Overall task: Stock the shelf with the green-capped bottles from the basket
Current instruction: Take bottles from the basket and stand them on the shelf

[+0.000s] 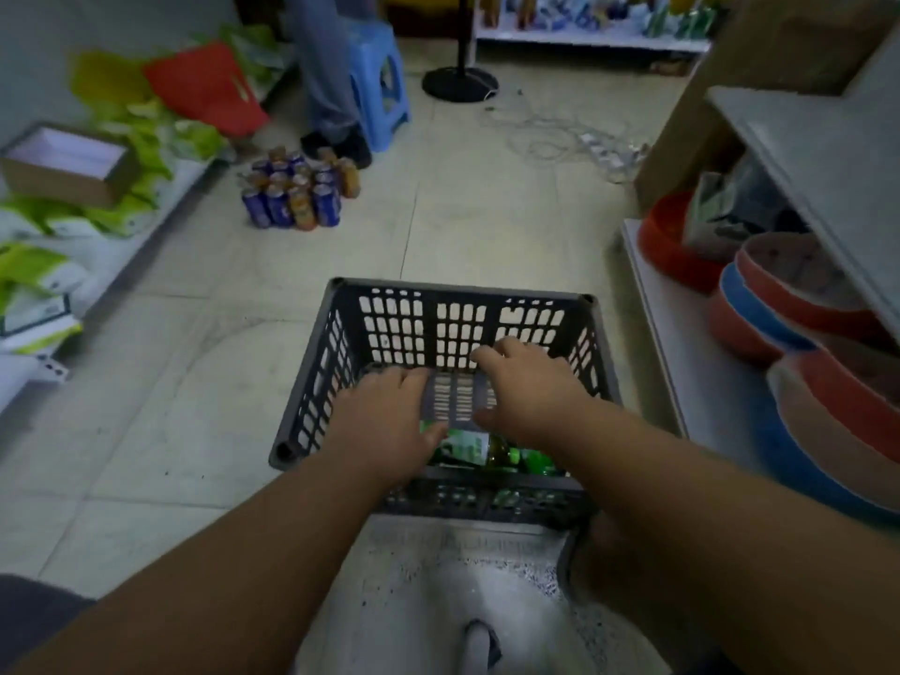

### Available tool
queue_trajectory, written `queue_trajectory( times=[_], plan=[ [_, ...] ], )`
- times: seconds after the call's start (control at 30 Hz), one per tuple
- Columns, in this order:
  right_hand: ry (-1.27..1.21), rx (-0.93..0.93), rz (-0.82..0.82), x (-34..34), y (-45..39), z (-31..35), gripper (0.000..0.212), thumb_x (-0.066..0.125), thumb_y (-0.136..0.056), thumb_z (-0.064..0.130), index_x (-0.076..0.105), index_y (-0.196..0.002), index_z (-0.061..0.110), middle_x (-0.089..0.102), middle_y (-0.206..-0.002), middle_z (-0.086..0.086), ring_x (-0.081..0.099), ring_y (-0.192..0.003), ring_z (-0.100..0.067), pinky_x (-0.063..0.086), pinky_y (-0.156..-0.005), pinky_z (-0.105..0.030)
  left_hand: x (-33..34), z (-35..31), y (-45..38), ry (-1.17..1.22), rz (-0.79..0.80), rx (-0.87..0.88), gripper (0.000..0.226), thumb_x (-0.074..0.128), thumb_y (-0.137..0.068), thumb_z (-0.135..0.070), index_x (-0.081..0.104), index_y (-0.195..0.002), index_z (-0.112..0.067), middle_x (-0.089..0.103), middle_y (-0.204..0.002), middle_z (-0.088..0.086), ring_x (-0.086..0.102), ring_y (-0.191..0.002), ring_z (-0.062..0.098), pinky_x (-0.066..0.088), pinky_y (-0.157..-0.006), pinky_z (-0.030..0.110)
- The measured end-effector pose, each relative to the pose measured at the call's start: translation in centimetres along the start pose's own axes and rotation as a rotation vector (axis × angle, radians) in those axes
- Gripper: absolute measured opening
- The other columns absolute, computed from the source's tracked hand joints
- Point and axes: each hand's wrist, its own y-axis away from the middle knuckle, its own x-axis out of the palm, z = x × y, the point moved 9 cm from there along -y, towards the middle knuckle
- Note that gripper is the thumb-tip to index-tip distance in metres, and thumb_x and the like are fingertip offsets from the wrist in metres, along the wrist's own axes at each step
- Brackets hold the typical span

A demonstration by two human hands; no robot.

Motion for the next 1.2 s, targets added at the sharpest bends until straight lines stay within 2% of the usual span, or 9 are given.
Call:
queue_trajectory(
  times=[0.17,0.37,0.47,0.57,0.73,0.97,1.1,1.17,1.2],
  plan=[
    [-0.140,0.024,0.176,9.4,-5.0,-2.8,0.074,0.073,-0.081,0.050,0.040,-0.143,0.026,0.048,-0.136,-0.007,0.050,-0.120,-0.026,0.048,-0.099,-0.042,8.0,0.4,-3.1,0.013,0.132,-0.047,0.069,0.050,-0.089,-0.064,0.038,-0.144,-0.024,0.050,-0.139,0.003,0.047,-0.125,0.024,0.043,-0.103,0.044],
    [-0.231,0.138,0.389,18.8,-8.7,-9.4,0.061,0.076,-0.082,0.038,0.048,-0.134,0.023,0.055,-0.126,-0.005,0.056,-0.107,-0.021,0.045,-0.086,-0.031,13.5,0.0,-5.0,0.043,0.231,-0.042,0.076,0.021,-0.092,-0.072,0.036,-0.146,-0.021,0.046,-0.145,0.005,0.044,-0.129,0.024,0.037,-0.107,0.045],
    [-0.229,0.148,0.454,22.1,-10.8,-10.3,0.063,0.078,-0.082,0.036,0.048,-0.135,0.020,0.055,-0.127,-0.008,0.056,-0.111,-0.025,0.048,-0.093,-0.035,14.4,0.3,-5.1,0.044,0.235,-0.044,0.076,0.026,-0.093,-0.071,0.033,-0.149,-0.021,0.041,-0.151,0.006,0.037,-0.137,0.024,0.028,-0.115,0.046],
    [-0.219,0.137,0.477,24.7,-12.9,-10.2,0.079,0.079,-0.079,0.042,0.041,-0.144,0.018,0.051,-0.139,-0.012,0.054,-0.121,-0.031,0.049,-0.099,-0.042,14.7,0.6,-5.6,0.006,0.257,-0.052,0.079,0.029,-0.092,-0.072,0.028,-0.152,-0.021,0.034,-0.156,0.009,0.031,-0.142,0.028,0.024,-0.116,0.049],
    [-0.155,0.088,0.561,28.8,-15.4,-10.3,0.094,0.077,-0.080,0.048,0.029,-0.153,0.014,0.042,-0.150,-0.015,0.046,-0.132,-0.035,0.044,-0.101,-0.039,15.2,0.8,-5.8,-0.012,0.275,-0.047,0.080,0.029,-0.090,-0.072,0.028,-0.152,-0.020,0.032,-0.157,0.012,0.029,-0.145,0.029,0.025,-0.118,0.051],
    [-0.032,0.047,0.560,29.8,-16.2,-9.8,0.074,0.073,-0.083,0.047,0.042,-0.142,0.016,0.054,-0.135,-0.013,0.053,-0.120,-0.033,0.045,-0.091,-0.038,15.7,0.8,-6.0,-0.029,0.326,-0.030,0.081,0.027,-0.090,-0.073,0.027,-0.153,-0.022,0.029,-0.159,0.010,0.024,-0.147,0.027,0.023,-0.118,0.049],
    [-0.311,0.146,0.509,27.5,-15.7,-9.6,0.059,0.084,-0.069,0.046,0.056,-0.113,0.021,0.063,-0.109,-0.002,0.062,-0.096,-0.022,0.049,-0.073,-0.030,15.6,0.6,-5.9,-0.034,0.327,-0.015,0.084,0.021,-0.090,-0.073,0.022,-0.155,-0.020,0.024,-0.162,0.010,0.017,-0.150,0.027,0.020,-0.120,0.049],
    [-0.484,0.190,0.402,24.2,-15.8,-9.4,0.062,0.087,-0.067,0.044,0.057,-0.116,0.021,0.059,-0.107,0.000,0.061,-0.091,-0.019,0.051,-0.070,-0.030,15.6,0.7,-5.9,-0.026,0.317,-0.018,0.087,0.017,-0.089,-0.074,0.015,-0.157,-0.019,0.014,-0.165,0.011,0.009,-0.152,0.027,0.015,-0.121,0.051],
    [-0.490,0.176,0.336,22.5,-16.1,-9.1,0.066,0.088,-0.066,0.042,0.057,-0.120,0.020,0.055,-0.112,-0.002,0.059,-0.095,-0.021,0.054,-0.075,-0.033,15.6,0.7,-5.9,-0.027,0.307,-0.021,0.090,0.015,-0.089,-0.074,0.010,-0.158,-0.017,0.009,-0.166,0.011,0.004,-0.153,0.027,0.012,-0.122,0.052]
  ],
)
